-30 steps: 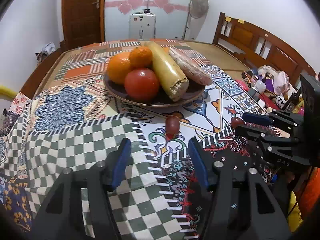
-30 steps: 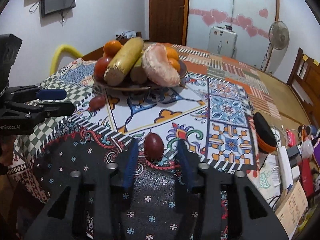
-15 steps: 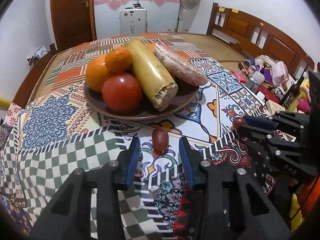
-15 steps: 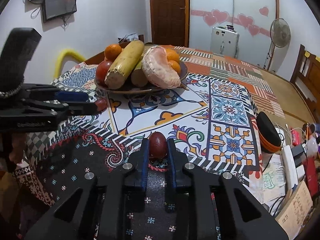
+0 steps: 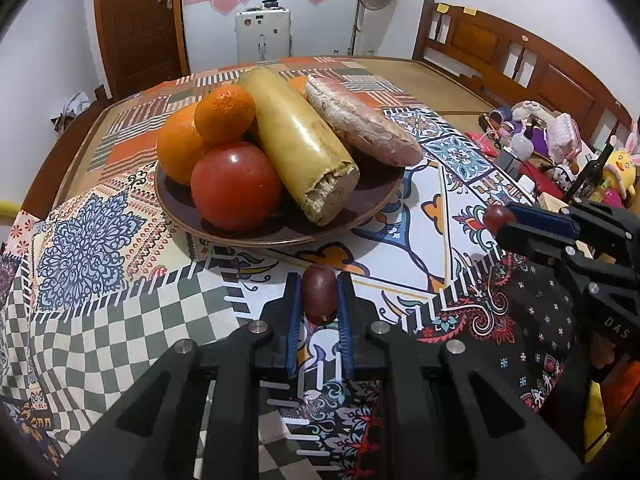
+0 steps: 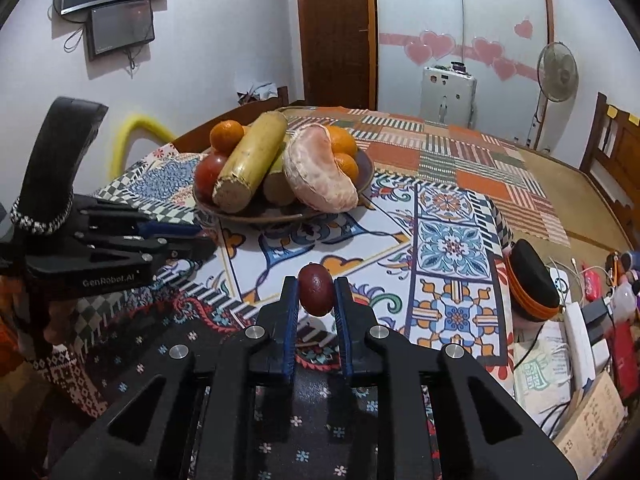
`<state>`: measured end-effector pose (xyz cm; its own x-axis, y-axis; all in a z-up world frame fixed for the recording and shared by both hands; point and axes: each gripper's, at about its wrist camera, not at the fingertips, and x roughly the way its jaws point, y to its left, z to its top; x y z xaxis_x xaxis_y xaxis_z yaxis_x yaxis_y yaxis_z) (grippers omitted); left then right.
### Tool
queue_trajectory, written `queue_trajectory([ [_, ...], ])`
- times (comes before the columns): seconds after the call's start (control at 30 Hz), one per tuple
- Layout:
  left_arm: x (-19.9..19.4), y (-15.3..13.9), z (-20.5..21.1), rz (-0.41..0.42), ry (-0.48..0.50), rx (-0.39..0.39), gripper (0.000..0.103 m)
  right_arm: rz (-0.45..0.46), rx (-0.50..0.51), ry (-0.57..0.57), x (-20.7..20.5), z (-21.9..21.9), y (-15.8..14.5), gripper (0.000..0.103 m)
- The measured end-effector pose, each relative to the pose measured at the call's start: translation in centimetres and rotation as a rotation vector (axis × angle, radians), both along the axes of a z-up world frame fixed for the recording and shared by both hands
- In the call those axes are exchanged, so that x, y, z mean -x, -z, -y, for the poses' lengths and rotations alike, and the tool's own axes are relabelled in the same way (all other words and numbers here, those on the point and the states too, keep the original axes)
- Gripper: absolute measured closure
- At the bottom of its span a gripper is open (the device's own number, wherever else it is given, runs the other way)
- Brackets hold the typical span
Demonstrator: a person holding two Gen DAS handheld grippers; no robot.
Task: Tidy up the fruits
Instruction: 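Grasp a dark red grape with the left tool while the right tool grasps another, then drop the grape onto the plate with the left tool while the right tool drops its grape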
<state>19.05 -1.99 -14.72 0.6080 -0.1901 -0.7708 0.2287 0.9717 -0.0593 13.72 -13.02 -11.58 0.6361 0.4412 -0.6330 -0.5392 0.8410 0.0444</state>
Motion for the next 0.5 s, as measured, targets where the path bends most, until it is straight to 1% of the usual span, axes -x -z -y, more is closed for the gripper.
queue_trajectory([
  [0.13,0.9,-0.3,-0.8,0.013,-0.005,0.015,0.087,0.013,-0.006,-0.008,-0.1,-0.4,-0.5,0.087],
  [0.27,1.4,-1.0,-2.2,0.026,-0.036,0.032,0.087,0.018,-0.011,-0.016,-0.6,-0.9,-0.7,0.087],
  [0.5,1.5,-3.2,-5.1,0.078,-0.096,0.045,0.087,0.031,-0.015,-0.036,-1.5,-2.4,-1.1,0.087],
])
